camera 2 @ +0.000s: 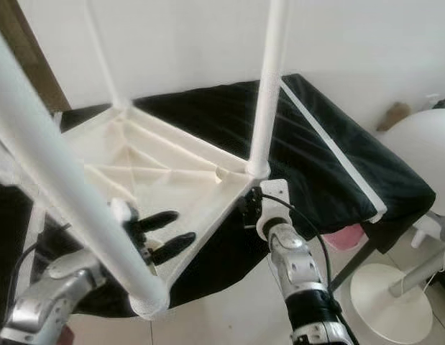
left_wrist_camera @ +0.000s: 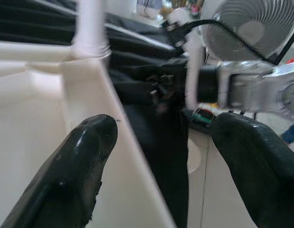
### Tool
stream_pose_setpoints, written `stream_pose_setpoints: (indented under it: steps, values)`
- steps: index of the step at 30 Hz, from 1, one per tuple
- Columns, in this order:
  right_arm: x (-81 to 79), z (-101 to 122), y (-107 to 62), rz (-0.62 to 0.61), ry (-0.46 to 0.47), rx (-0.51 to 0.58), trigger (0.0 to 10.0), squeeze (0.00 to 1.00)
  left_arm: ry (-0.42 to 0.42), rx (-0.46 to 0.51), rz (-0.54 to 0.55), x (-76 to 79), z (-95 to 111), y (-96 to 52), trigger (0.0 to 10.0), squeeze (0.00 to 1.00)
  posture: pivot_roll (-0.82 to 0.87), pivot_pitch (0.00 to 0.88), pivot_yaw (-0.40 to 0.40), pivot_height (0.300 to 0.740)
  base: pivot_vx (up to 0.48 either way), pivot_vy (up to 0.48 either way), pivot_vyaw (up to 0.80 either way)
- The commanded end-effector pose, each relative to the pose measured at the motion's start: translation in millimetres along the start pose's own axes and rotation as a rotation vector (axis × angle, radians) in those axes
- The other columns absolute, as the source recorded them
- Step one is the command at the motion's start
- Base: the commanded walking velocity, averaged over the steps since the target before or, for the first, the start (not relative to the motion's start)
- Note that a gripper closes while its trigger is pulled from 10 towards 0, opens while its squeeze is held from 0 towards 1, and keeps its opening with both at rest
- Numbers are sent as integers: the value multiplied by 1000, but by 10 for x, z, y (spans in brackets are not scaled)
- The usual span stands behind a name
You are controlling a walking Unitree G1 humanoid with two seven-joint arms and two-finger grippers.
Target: Building children table
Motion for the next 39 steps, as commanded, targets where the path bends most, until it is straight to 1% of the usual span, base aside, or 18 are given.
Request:
stream_pose_setpoints:
  steps: [1, 8, 9, 11, 12, 13, 14, 16, 17, 18, 19, 21, 22, 24, 26, 28, 31, 39]
  values:
    - [-30, 54, 54, 10, -6, 21, 10000, 0, 3, 1, 24, 15, -12, 45, 10000, 0, 39, 0, 17, 740, 0, 0, 0]
    - [72, 90, 85, -39, -12, 35, 10000, 0, 22, 11, 69, -28, 2, 73, 10000, 0, 39, 0, 17, 740, 0, 0, 0]
    - [206, 89, 52, -89, -8, 47, 10000, 0, 48, 17, 143, -163, 48, 8, 10000, 0, 53, 0, 9, 740, 0, 0, 0]
    - [206, 89, 52, -89, -8, 47, 10000, 0, 48, 17, 143, -163, 48, 8, 10000, 0, 53, 0, 9, 740, 0, 0, 0]
    - [341, 99, 4, -134, -5, 67, 10000, 0, 69, 16, 195, -276, 90, -78, 10000, 0, 49, 0, 13, 740, 0, 0, 0]
    - [341, 99, 4, -134, -5, 67, 10000, 0, 69, 16, 195, -276, 90, -78, 10000, 0, 49, 0, 13, 740, 0, 0, 0]
    - [492, 130, -64, -169, -5, 100, 10000, 0, 95, 9, 234, -384, 140, -197, 10000, 0, 42, 0, 21, 740, 0, 0, 0]
    - [492, 130, -64, -169, -5, 100, 10000, 0, 95, 9, 234, -384, 140, -197, 10000, 0, 42, 0, 21, 740, 0, 0, 0]
    - [627, 171, -140, -188, -11, 132, 10000, 0, 122, 7, 243, -456, 211, -322, 10000, 0, 34, 0, 30, 740, 0, 0, 0]
    - [627, 171, -140, -188, -11, 132, 10000, 0, 122, 7, 243, -456, 211, -322, 10000, 0, 34, 0, 30, 740, 0, 0, 0]
    - [708, 202, -191, -193, -19, 153, 10000, 0, 140, 0, 232, -486, 254, -409, 10000, 0, 33, 0, 31, 740, 0, 0, 0]
    - [708, 202, -191, -193, -19, 153, 10000, 0, 140, 0, 232, -486, 254, -409, 10000, 0, 33, 0, 31, 740, 0, 0, 0]
    - [798, 242, -250, -195, -29, 176, 10000, 0, 182, -34, 195, -483, 290, -537, 10000, 0, 26, 0, 39, 740, 0, 0, 0]
    - [814, 248, -257, -195, -32, 181, 10000, 0, 193, -46, 185, -473, 291, -563, 10000, 0, 26, 0, 39, 740, 0, 0, 0]
    - [864, 264, -289, -195, -38, 191, 10000, 0, 228, -101, 157, -470, 299, -699, 10000, 0, 25, 0, 40, 740, 0, 0, 0]
    - [864, 264, -289, -195, -38, 191, 10000, 0, 228, -101, 157, -470, 299, -699, 10000, 0, 25, 0, 40, 740, 0, 0, 0]
    - [897, 265, -307, -191, -53, 200, 10000, 0, 269, -187, 105, -454, 307, -892, 10000, 0, 28, 0, 39, 740, 0, 0, 0]
    - [896, 268, -305, -180, -65, 202, 10000, 0, 273, -230, 76, -432, 283, -976, 10000, 0, 44, 0, 26, 740, 0, 0, 0]
Point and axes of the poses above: a point about 5 cm out from each wrist's last joint towards the gripper, its own y axis pointing out of the wrist towards the gripper, its own z axis along the axis of the wrist's last joint, x = y × z, the point moved 1 cm from there along y, pointing out of the wrist towards the gripper, and after that the axes turned 1 degree about -y, right-handed, at the moved point
